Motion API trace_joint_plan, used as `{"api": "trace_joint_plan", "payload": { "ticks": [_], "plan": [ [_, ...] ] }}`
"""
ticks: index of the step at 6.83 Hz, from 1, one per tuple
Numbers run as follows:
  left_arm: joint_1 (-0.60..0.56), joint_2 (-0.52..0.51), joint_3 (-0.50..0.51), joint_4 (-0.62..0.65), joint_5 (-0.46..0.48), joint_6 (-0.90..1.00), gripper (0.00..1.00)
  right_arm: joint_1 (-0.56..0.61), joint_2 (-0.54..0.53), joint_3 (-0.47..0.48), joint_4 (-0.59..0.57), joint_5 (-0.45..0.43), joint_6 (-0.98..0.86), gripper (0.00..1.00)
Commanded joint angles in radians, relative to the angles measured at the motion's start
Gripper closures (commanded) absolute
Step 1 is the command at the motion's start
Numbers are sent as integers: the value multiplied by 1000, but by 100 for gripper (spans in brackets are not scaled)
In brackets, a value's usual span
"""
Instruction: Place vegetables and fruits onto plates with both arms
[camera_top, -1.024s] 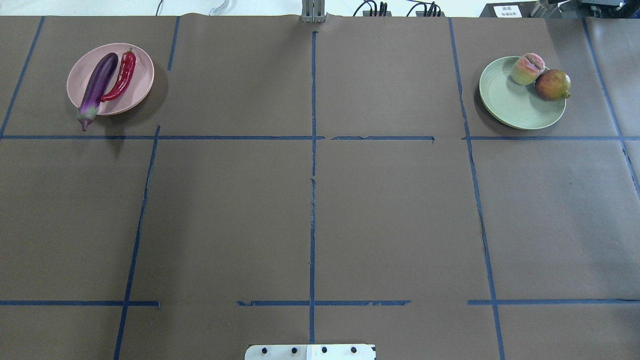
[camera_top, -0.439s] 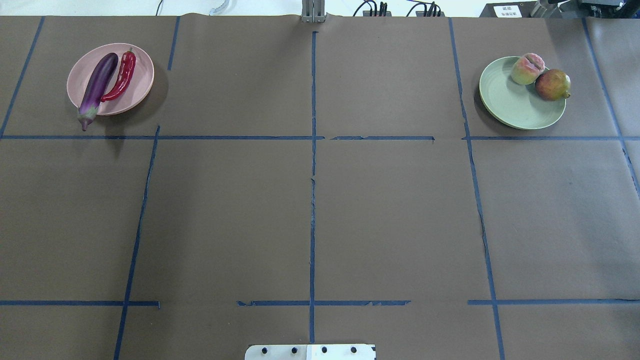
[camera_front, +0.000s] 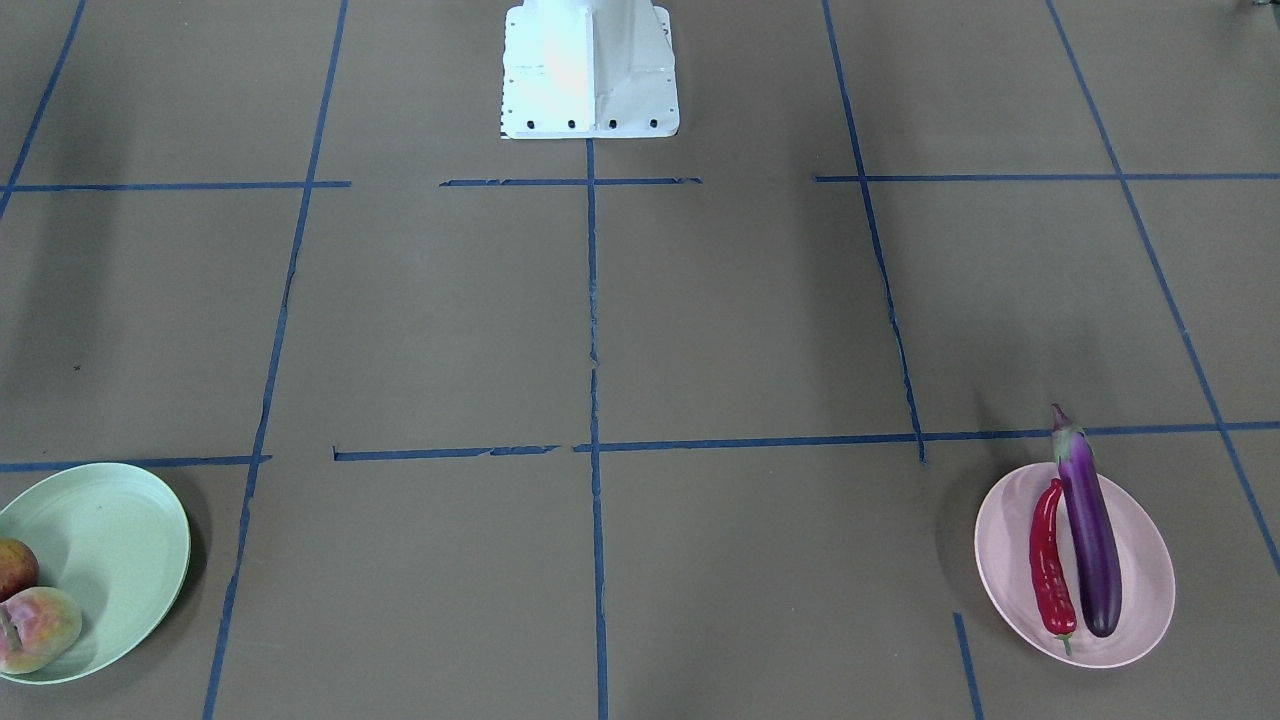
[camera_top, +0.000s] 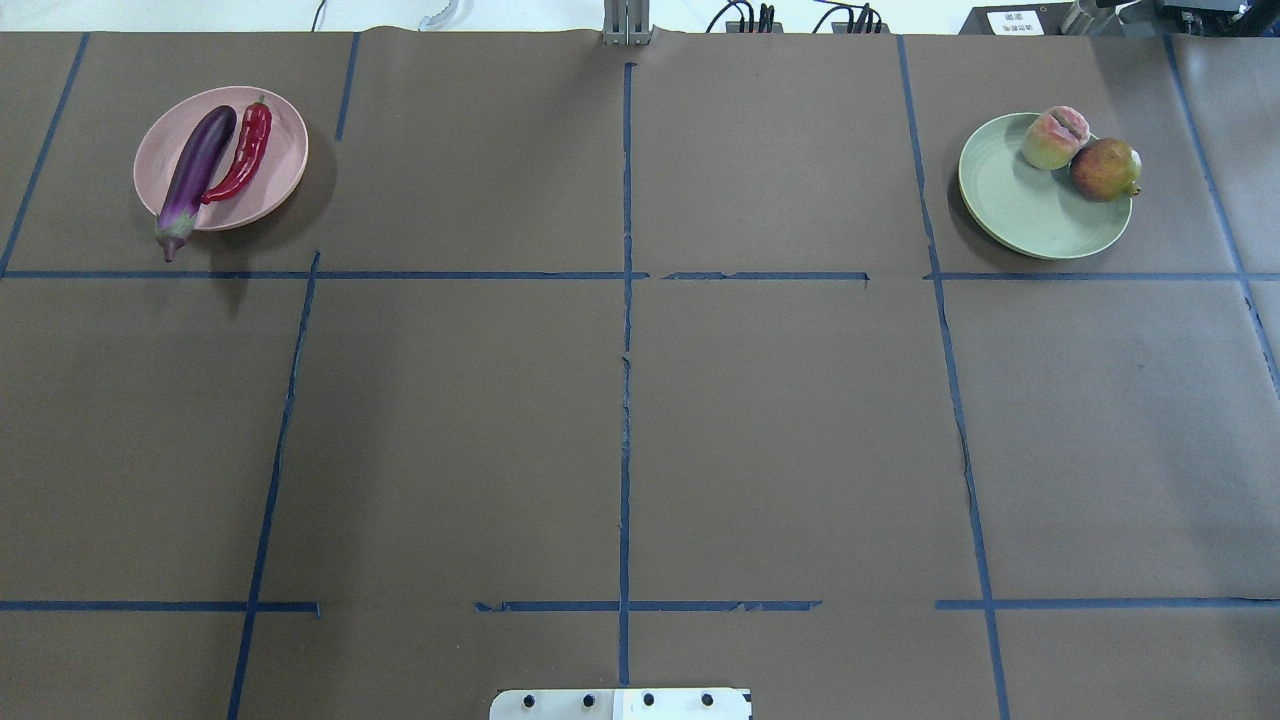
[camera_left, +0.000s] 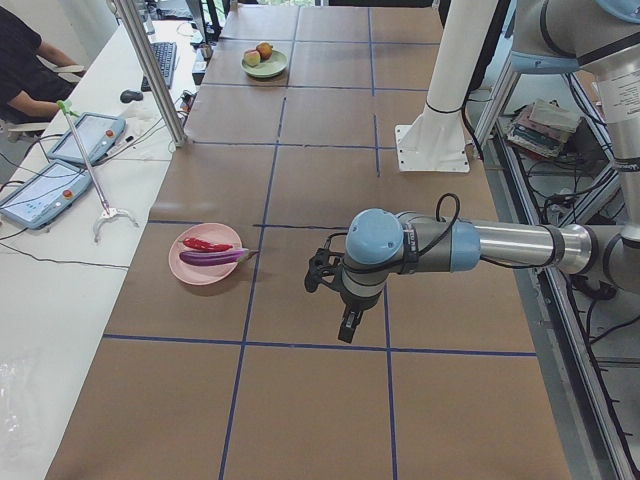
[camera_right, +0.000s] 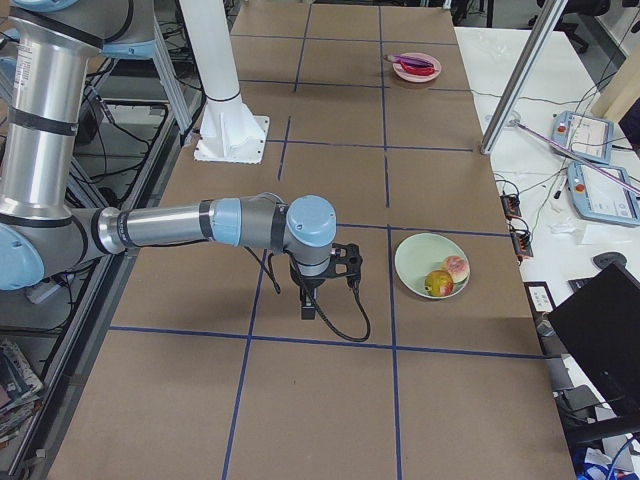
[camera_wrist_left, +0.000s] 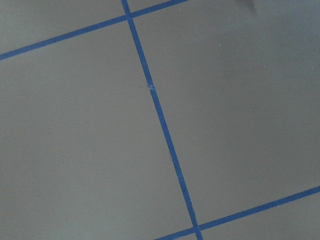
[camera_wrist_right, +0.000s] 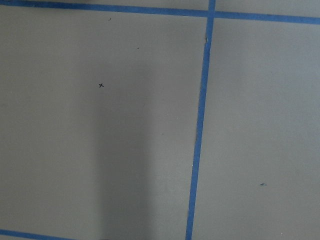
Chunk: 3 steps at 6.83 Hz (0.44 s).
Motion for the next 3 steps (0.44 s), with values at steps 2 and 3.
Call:
{"api": "trace_joint_plan", "payload": {
  "ticks": [2, 3],
  "plan": [
    [5, -31, 8, 79, 53, -1, 0, 12, -25, 13, 3, 24, -80, 0],
    [5, -39, 27, 74, 48, 1, 0, 12, -16, 14, 3, -36, -77, 0]
  ]
}}
